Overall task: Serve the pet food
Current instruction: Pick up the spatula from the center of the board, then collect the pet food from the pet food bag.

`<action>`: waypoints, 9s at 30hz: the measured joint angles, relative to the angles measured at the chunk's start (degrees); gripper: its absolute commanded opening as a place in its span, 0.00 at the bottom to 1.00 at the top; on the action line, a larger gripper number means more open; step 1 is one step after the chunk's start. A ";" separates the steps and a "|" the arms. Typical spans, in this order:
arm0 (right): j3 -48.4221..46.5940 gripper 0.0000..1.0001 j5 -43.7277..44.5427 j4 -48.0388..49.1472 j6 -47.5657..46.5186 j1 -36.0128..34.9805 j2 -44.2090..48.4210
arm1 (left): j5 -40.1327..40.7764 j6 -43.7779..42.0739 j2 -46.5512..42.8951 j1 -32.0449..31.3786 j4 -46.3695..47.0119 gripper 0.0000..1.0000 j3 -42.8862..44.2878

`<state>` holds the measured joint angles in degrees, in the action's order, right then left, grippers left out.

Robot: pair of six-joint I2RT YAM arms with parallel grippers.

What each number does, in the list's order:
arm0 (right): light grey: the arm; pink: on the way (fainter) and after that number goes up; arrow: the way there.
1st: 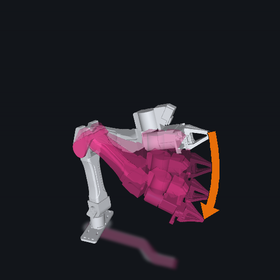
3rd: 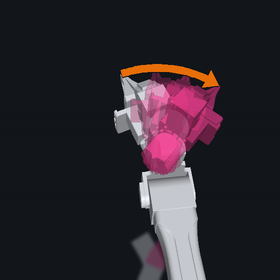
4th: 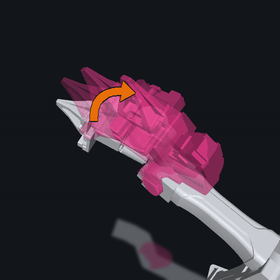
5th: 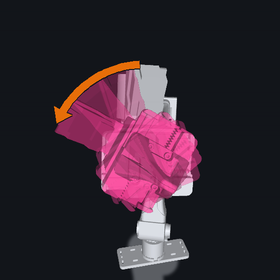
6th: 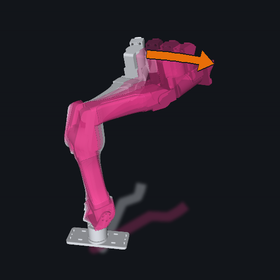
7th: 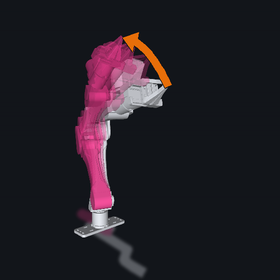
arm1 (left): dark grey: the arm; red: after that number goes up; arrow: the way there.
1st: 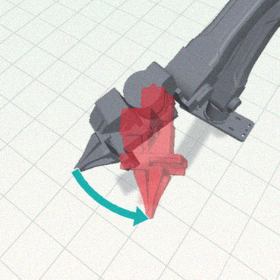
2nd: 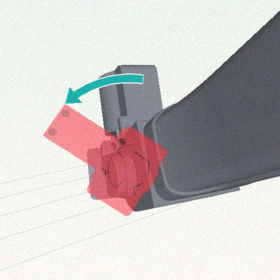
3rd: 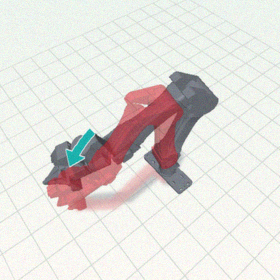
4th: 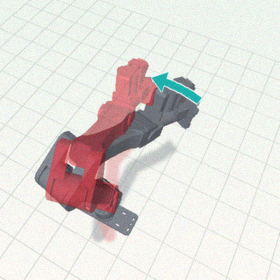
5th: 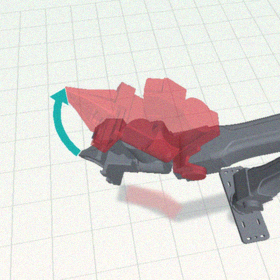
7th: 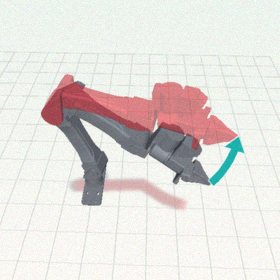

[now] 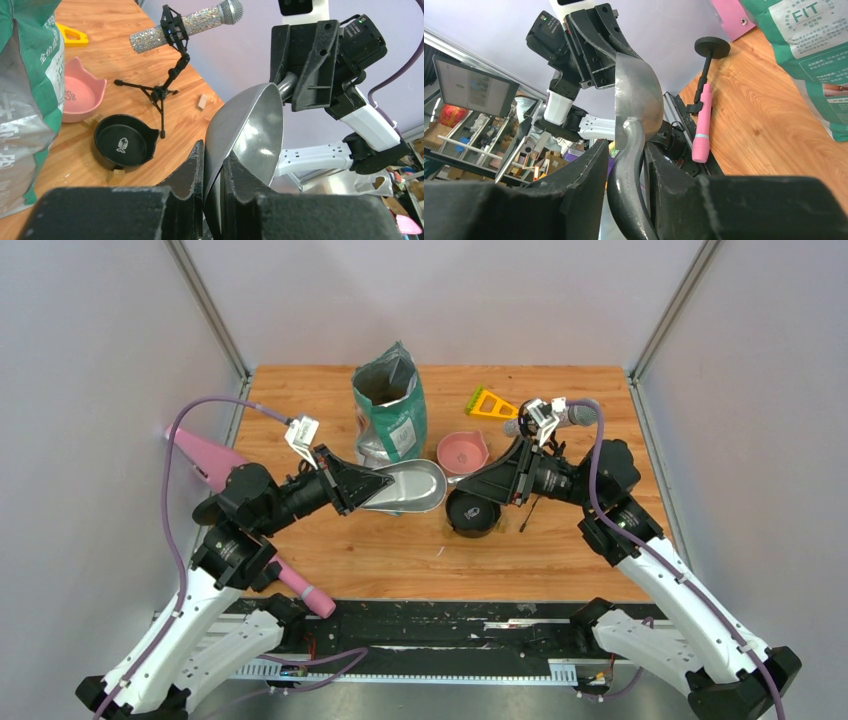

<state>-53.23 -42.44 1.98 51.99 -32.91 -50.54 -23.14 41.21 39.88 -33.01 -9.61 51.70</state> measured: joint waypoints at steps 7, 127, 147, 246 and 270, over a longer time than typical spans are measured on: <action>0.15 0.00 0.83 0.70 -0.59 0.15 0.52 | -0.66 -0.07 1.18 0.02 0.02 0.38 1.16; -9.20 0.00 41.70 -40.04 -13.57 -0.22 17.77 | 58.99 -56.70 68.26 -22.10 -42.14 0.00 72.37; -15.02 0.00 43.19 -52.87 -5.88 -0.33 4.48 | 56.30 -48.48 68.26 -30.58 -39.93 0.00 65.13; 9.88 0.00 48.81 -9.18 8.81 -9.77 1.60 | 65.92 -43.47 57.94 -24.98 -32.94 0.00 54.47; 22.12 0.00 49.42 5.53 20.96 -9.77 11.65 | 62.34 -43.47 55.39 -20.92 -32.81 0.00 53.92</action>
<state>-31.11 6.98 7.51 72.95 -42.68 -38.89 39.20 -2.26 95.26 -53.93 -42.41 105.62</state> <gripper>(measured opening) 0.263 0.007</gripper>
